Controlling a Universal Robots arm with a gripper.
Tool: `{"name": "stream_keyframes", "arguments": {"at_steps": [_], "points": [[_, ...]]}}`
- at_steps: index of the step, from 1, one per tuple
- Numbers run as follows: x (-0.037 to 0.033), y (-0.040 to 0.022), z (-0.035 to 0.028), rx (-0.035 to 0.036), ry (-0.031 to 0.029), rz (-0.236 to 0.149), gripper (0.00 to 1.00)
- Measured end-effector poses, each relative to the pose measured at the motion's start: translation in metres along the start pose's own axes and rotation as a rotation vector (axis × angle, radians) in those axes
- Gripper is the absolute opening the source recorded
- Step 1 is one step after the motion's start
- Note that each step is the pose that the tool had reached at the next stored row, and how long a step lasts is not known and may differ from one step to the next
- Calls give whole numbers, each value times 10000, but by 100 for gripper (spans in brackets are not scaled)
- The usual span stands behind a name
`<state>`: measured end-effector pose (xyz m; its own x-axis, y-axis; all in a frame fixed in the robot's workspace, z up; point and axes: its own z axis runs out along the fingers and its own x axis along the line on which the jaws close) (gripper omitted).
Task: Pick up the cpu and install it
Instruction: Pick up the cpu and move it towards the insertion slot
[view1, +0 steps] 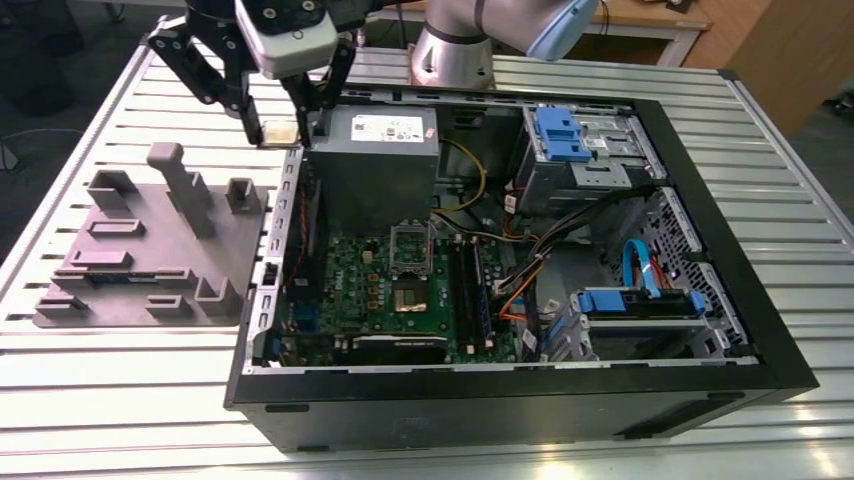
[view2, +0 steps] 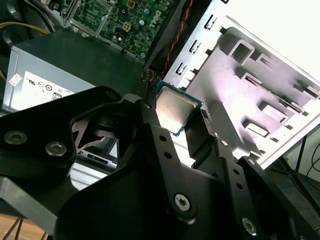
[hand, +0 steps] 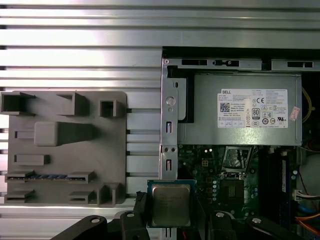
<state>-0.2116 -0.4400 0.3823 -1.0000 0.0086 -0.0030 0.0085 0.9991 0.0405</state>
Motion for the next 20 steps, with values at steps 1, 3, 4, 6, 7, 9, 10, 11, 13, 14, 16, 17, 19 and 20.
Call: {"name": "stream_keyframes", "arguments": {"at_steps": [1, 3, 4, 6, 7, 9, 10, 11, 13, 14, 16, 17, 19, 20], "points": [[-3, 0, 0, 0, 0, 0, 47], [-18, 0, 0, 1, 0, -1, 47], [-22, 0, 0, 0, 0, 0, 47], [-31, 0, 0, 0, 0, -1, 47], [-34, 0, 0, 0, 0, 0, 47], [-36, 0, 0, 1, 1, 1, 47], [-38, 0, 0, 0, 0, 0, 47], [-40, 0, 0, 0, 0, 0, 47], [-41, 0, 0, 0, 0, 0, 47], [-43, 0, 0, 0, 0, -1, 47], [-50, 0, 0, 1, 1, -2, 47], [-53, 1, 0, 0, 1, 0, 47], [-60, 1, 0, 0, 0, 0, 47], [-62, 1, 0, 0, 1, 0, 47]]}}
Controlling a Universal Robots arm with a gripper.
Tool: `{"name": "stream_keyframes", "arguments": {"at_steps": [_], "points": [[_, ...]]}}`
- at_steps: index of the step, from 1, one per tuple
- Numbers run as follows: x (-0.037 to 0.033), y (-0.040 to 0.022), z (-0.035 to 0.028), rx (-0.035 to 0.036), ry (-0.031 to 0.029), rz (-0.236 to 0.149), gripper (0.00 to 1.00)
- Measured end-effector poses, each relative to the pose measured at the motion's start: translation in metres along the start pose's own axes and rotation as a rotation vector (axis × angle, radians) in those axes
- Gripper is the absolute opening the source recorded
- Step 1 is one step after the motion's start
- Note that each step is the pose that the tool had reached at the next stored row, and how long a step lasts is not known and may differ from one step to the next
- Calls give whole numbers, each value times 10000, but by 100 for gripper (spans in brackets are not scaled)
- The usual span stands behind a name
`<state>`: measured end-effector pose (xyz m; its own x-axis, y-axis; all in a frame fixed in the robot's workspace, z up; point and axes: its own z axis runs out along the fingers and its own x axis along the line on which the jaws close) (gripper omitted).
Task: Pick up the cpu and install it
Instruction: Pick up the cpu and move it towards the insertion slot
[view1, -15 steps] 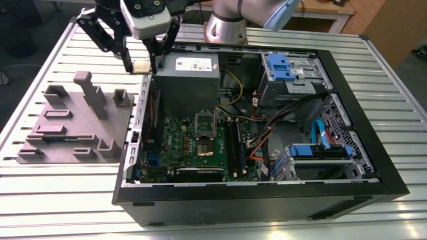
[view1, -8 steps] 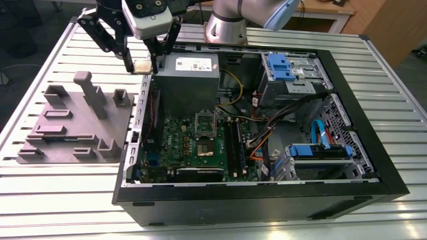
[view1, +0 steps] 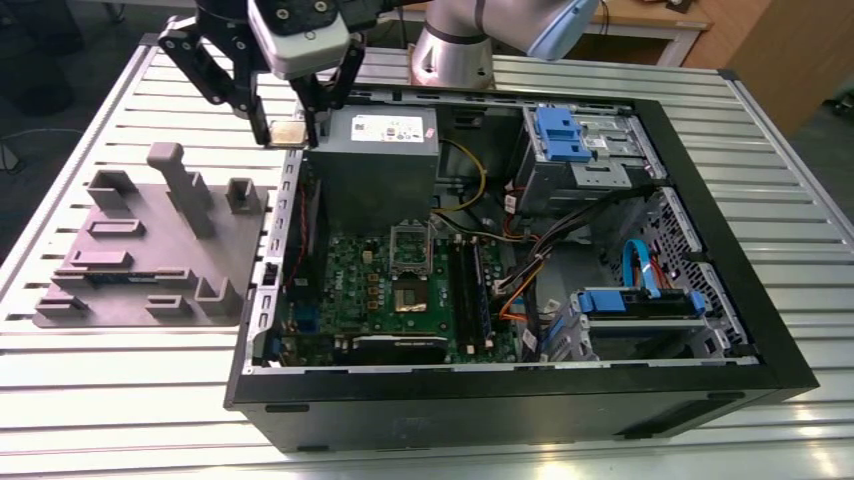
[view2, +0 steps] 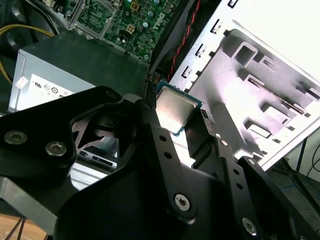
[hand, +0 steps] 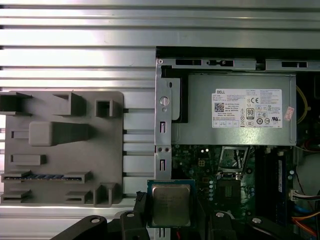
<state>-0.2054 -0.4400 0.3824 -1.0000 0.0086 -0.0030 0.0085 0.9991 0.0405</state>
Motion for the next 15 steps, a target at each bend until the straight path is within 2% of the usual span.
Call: {"name": "stream_keyframes", "arguments": {"at_steps": [5, 15], "points": [[-32, 0, 0, 0, 0, -1, 47], [-51, 0, 0, 1, 0, -1, 47]]}}
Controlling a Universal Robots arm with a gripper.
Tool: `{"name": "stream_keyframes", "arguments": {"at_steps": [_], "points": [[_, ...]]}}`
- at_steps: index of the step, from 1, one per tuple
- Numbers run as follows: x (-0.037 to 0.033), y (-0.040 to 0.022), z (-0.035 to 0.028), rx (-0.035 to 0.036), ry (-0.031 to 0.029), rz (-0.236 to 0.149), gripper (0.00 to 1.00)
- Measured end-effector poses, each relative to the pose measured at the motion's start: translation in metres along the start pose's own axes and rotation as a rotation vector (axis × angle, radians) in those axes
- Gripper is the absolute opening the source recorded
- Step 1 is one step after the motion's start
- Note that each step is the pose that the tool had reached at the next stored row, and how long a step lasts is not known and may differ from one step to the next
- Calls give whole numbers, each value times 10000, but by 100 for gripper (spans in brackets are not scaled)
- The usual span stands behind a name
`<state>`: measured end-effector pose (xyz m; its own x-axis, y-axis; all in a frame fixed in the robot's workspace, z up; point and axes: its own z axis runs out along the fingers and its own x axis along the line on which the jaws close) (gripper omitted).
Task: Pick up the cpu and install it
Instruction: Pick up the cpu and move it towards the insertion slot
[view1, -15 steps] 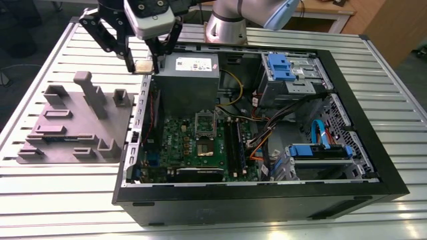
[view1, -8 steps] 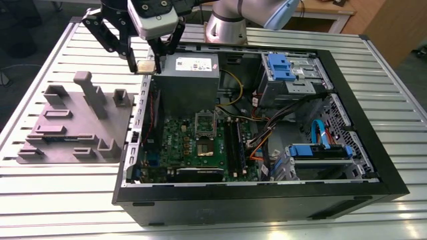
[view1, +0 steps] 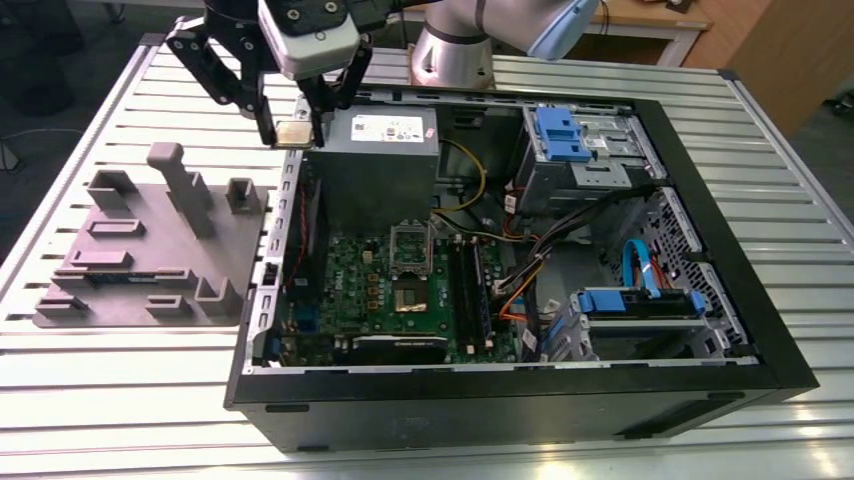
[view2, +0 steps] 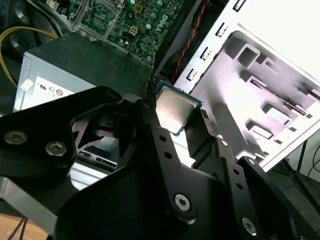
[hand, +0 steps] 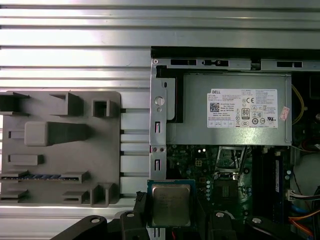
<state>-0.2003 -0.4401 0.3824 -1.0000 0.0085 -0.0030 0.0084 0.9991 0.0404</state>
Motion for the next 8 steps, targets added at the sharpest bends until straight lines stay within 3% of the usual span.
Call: {"name": "stream_keyframes", "arguments": {"at_steps": [8], "points": [[-20, 0, 0, -1, -1, 1, 47]]}}
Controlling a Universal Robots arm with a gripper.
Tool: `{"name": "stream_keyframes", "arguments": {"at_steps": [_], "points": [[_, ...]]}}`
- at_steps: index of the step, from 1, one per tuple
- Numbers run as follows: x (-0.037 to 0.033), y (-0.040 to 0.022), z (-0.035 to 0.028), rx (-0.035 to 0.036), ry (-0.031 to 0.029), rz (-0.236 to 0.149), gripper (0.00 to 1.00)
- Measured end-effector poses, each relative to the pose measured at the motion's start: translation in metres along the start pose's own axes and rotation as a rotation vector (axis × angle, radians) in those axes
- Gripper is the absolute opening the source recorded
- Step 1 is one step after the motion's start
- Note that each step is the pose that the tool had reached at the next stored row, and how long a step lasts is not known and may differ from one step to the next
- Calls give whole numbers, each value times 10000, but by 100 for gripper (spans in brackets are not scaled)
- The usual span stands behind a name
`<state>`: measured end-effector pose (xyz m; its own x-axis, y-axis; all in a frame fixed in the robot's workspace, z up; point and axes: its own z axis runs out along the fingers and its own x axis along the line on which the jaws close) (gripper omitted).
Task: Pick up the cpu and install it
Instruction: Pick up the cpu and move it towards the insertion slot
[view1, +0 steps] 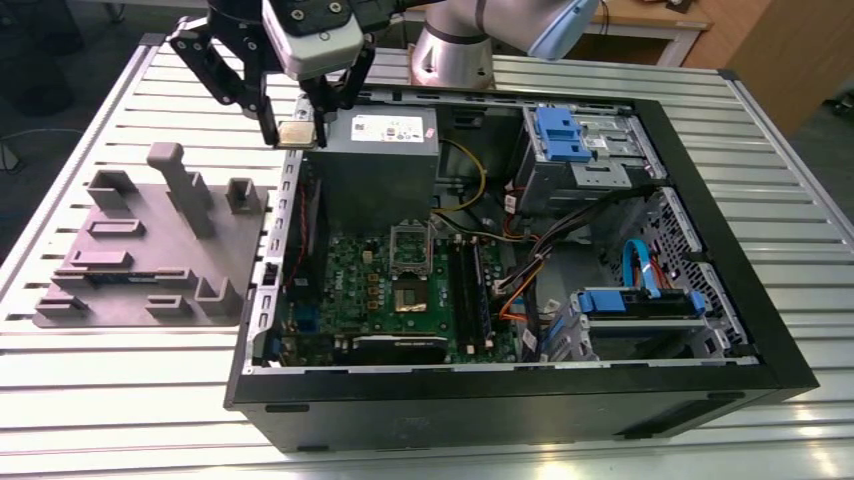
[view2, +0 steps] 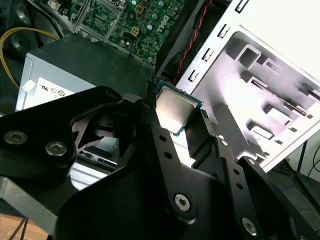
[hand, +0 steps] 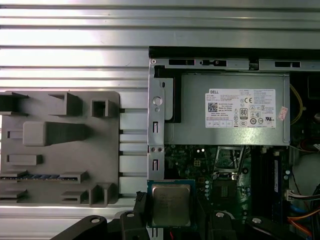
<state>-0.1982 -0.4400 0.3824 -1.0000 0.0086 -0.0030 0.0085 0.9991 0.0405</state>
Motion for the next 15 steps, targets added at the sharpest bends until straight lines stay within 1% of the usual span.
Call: {"name": "stream_keyframes", "arguments": {"at_steps": [15], "points": [[-33, 0, 0, 0, 0, -1, 47]]}}
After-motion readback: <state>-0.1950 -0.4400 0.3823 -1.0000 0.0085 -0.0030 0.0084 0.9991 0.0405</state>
